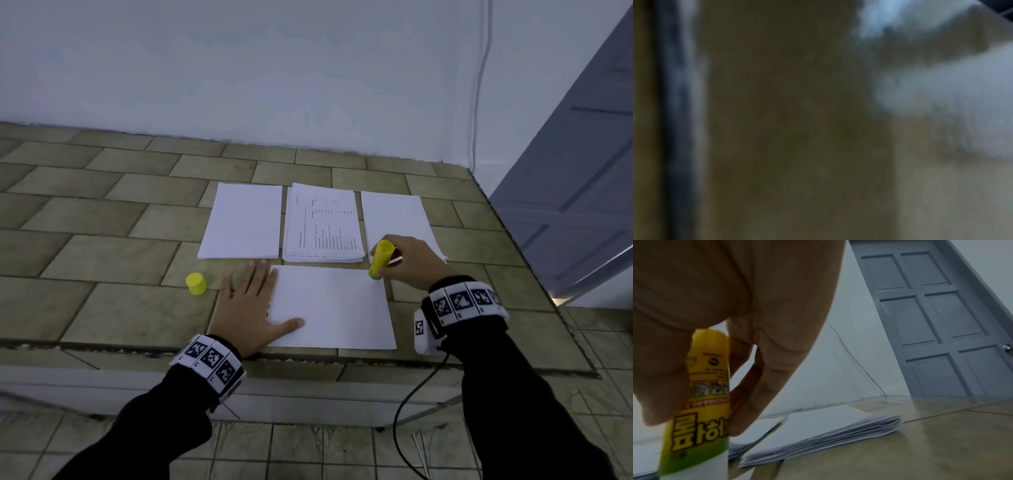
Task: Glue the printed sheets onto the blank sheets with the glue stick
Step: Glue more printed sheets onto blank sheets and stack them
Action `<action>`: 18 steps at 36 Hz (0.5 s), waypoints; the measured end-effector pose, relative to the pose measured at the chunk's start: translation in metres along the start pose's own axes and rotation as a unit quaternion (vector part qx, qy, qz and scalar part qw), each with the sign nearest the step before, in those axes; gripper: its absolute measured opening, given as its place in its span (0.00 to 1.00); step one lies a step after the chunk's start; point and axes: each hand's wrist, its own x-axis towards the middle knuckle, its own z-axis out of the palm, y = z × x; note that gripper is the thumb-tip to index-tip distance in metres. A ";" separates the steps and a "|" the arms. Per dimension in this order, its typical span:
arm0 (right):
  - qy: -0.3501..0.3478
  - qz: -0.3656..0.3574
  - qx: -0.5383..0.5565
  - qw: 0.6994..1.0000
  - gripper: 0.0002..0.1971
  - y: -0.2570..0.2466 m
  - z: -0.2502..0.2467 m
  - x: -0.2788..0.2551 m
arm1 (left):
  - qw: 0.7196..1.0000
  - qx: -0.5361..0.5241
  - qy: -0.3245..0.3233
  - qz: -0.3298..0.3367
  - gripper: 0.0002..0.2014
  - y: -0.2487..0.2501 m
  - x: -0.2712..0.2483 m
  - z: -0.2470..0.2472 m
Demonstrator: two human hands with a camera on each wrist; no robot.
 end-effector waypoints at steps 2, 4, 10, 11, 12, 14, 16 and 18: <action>0.002 0.001 0.006 1.000 0.06 -0.001 0.001 0.003 | 1.000 0.000 -0.004 -0.002 0.63 0.000 0.000 0.000; 0.007 0.008 0.004 1.000 0.09 -0.003 0.001 0.002 | 1.000 -0.003 -0.001 -0.001 0.63 0.000 0.000 0.001; 0.033 0.065 -0.079 0.994 0.20 -0.003 -0.005 -0.012 | 1.000 -0.001 0.007 0.002 0.63 0.000 0.001 0.001; 0.032 0.072 -0.123 0.989 0.19 -0.004 -0.008 -0.015 | 1.000 -0.002 0.007 0.002 0.63 0.000 0.001 0.001; 0.027 0.076 -0.185 0.979 0.19 -0.004 -0.011 -0.018 | 1.000 0.000 0.005 0.001 0.63 0.000 0.001 0.001; -0.004 0.079 -0.321 0.944 0.18 -0.005 -0.013 -0.021 | 1.000 0.000 0.000 -0.003 0.64 0.001 0.000 0.000; -0.043 0.090 -0.392 0.914 0.17 -0.005 -0.011 -0.023 | 1.000 0.004 -0.003 -0.008 0.64 0.000 -0.001 0.000; -0.062 0.103 -0.398 0.909 0.16 -0.003 -0.007 -0.026 | 1.000 0.006 -0.008 -0.010 0.64 0.000 -0.001 -0.001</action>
